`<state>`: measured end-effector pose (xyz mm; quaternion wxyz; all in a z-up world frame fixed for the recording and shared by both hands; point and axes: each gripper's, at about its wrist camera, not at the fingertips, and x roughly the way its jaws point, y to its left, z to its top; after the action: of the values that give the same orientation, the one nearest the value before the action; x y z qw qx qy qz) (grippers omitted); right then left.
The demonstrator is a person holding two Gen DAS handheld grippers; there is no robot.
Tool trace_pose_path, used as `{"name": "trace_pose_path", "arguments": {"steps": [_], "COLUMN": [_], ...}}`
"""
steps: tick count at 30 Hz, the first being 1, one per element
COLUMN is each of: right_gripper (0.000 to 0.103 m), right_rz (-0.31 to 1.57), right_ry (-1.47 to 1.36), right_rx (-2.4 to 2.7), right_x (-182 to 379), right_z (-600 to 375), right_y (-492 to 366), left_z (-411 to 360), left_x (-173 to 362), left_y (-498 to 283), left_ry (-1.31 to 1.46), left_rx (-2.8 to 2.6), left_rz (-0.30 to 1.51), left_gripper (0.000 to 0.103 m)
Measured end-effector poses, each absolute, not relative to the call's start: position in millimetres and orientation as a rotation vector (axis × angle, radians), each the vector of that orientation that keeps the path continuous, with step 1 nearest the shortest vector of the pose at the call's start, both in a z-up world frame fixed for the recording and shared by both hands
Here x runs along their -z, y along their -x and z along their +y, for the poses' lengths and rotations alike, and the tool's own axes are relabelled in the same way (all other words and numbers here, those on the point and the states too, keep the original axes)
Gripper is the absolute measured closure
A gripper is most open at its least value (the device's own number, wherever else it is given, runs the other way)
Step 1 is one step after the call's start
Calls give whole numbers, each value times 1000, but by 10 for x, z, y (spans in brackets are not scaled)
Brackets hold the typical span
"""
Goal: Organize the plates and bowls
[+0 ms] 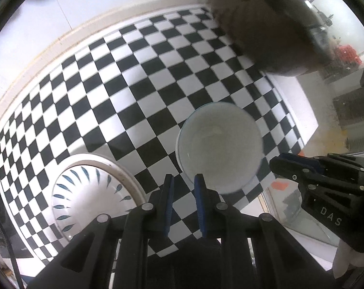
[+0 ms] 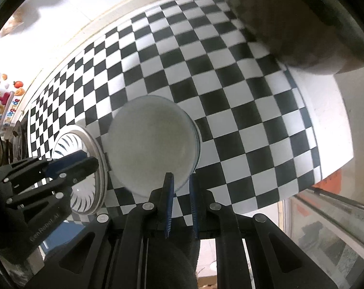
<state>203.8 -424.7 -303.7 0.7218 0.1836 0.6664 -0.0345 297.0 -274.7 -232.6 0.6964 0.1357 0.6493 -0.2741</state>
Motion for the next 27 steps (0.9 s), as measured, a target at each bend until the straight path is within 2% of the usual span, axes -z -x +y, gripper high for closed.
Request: {"name": "trace_pose_path", "arguments": {"steps": [9, 14, 17, 23, 26, 27], "right_gripper": [82, 80, 76, 62, 48, 38], "right_rz": [1338, 1297, 1278, 1252, 1233, 1230], "right_ry": [-342, -320, -325, -336, -347, -353], "right_rx": [99, 101, 95, 92, 90, 89], "right_x": [2308, 2029, 1910, 1739, 1673, 1670], "right_z": [-4135, -4064, -4038, -3993, -3994, -3999], "right_y": [-1738, -1594, -1515, -1389, -1340, -1341], "left_z": [-2623, -2536, -2479, -2424, -2393, -2387], "left_x": [1712, 1479, 1339, 1118, 1090, 1096], "left_y": [-2753, -2691, -2648, -2563, -2529, -2520], "left_ry": [-278, -258, -238, -243, -244, -246], "left_rx": [654, 667, 689, 699, 696, 692], "left_rz": [1332, 1307, 1303, 1258, 1243, 1243], "left_gripper": [87, 87, 87, 87, 82, 82]}}
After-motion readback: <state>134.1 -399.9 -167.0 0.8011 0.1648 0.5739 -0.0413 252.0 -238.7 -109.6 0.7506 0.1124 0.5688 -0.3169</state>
